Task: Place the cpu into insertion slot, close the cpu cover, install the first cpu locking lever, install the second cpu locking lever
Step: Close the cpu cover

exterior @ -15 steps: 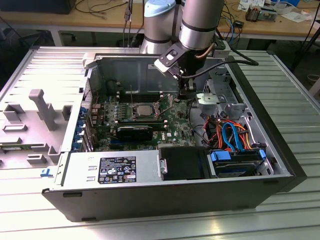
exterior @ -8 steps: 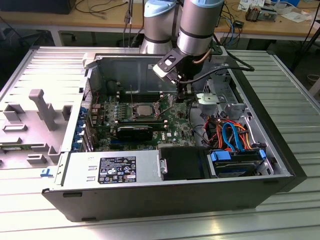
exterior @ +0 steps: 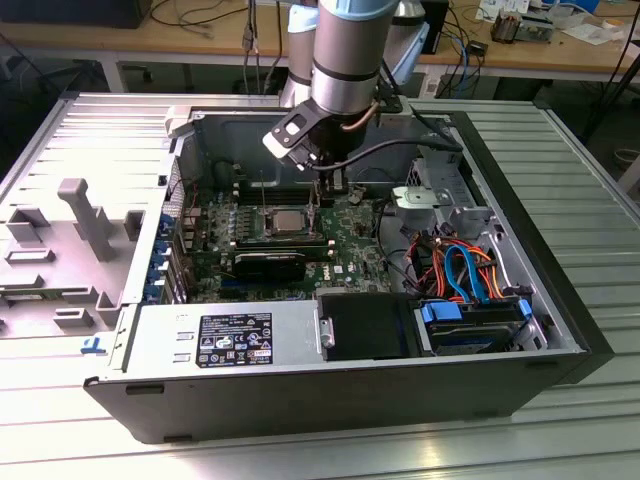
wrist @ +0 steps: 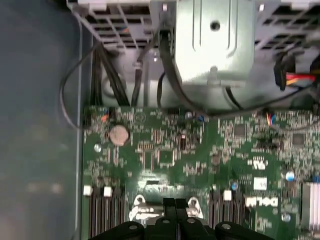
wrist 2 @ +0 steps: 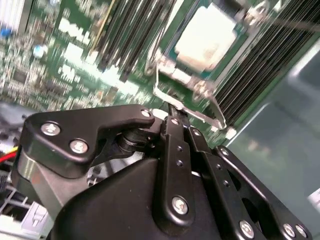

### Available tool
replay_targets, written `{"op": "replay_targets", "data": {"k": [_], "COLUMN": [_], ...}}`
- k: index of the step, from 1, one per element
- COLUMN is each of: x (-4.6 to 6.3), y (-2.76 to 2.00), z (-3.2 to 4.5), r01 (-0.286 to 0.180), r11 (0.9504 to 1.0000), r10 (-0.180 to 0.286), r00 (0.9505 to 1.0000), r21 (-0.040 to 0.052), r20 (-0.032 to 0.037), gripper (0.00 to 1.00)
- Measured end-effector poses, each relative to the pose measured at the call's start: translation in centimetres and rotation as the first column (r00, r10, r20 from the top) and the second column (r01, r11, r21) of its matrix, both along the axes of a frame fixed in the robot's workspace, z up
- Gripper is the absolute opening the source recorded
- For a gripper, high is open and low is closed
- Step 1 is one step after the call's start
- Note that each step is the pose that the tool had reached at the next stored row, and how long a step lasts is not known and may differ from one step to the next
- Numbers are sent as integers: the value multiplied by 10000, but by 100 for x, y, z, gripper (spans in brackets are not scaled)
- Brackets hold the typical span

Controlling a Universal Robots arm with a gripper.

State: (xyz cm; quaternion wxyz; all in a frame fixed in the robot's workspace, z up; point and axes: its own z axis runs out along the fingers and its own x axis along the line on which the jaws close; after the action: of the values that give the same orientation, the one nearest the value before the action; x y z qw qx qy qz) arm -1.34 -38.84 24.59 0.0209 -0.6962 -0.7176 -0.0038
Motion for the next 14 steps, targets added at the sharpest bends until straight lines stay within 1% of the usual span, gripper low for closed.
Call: {"op": "replay_targets", "data": {"k": [1, 2, 4, 6, 8, 13, 14], "x": [-53, -136, -267, -369, -459, -582, -630], "y": [1, 3, 2, 3, 2, 2, 1], "z": [-1, -5, -11, -24, -58, -154, -185], "r01": [1, 1, 0, 1, -10, -141, -160], "r11": [10000, 10000, 10000, 10000, 10000, 9999, 9999], "r10": [-1, -1, 0, -1, 10, 141, 160], "r00": [10000, 10000, 10000, 10000, 10000, 9999, 9999], "r21": [0, 3, 3, 5, 3, 3, 3], "r20": [0, 2, 8, 15, 14, 14, 14], "gripper": [11, 11, 11, 11, 11, 11, 11]}}
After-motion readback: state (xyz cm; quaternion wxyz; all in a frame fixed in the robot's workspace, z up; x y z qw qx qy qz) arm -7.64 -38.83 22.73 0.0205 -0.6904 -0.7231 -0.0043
